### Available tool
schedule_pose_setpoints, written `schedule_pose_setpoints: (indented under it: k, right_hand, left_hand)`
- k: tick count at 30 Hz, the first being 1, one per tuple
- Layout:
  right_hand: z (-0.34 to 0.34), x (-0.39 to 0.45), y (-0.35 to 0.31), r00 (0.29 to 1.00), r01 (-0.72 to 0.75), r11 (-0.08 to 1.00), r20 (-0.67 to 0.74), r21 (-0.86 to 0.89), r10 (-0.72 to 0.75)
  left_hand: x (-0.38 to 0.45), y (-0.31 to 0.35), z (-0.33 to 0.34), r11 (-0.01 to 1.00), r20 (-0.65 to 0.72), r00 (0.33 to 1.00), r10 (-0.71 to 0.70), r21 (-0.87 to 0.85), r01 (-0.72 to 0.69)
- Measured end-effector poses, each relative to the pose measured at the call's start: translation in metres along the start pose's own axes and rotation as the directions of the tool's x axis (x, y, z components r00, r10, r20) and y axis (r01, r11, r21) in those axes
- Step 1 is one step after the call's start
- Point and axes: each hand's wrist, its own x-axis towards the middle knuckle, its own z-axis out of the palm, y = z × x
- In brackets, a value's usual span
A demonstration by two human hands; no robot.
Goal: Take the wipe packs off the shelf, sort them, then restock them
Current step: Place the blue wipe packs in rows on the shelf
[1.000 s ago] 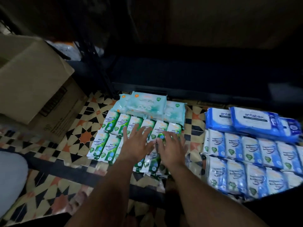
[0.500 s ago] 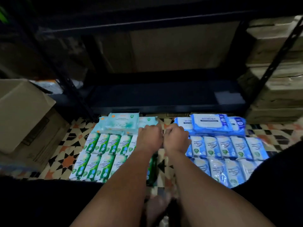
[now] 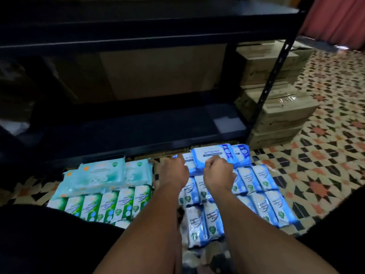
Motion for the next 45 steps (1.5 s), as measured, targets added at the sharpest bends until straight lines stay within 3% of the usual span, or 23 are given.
schedule_pose_setpoints:
  k: [7,12,17,25,32,40,45]
  right_hand:
    - [-0.012,0.079,0.047,0.999,-0.033,0.996,0.03,-0.077,0.036]
    - [0.009,0.139,0.089,0.992,-0.052,0.991,0.11,-0.124,0.066]
    - [0.033,0.187,0.126,0.949,-0.092,0.984,0.285,-0.154,0.134]
    - [0.032,0.209,0.158,0.949,-0.207,0.952,0.281,0.226,0.14]
    - [0.033,0.235,0.176,0.909,-0.366,0.788,0.371,0.495,0.189]
    - [0.029,0.236,0.174,0.899,-0.415,0.722,0.37,0.553,0.233]
    - [0.031,0.237,0.178,0.899,-0.415,0.712,0.375,0.567,0.225]
  left_hand:
    - [0.059,0.043,0.042,0.964,0.184,0.975,-0.126,-0.21,0.165]
    - [0.098,0.087,0.073,0.896,0.234,0.936,-0.264,-0.3,0.328]
    - [0.109,0.109,0.104,0.909,0.056,0.945,-0.324,-0.258,0.327]
    - [0.117,0.142,0.141,0.836,0.059,0.97,-0.237,-0.497,0.234]
    - [0.117,0.16,0.145,0.838,0.06,0.962,-0.266,-0.479,0.261]
    - [0.119,0.161,0.141,0.858,0.098,0.972,-0.216,-0.456,0.236]
    - [0.122,0.166,0.135,0.751,0.252,0.934,-0.251,-0.558,0.353]
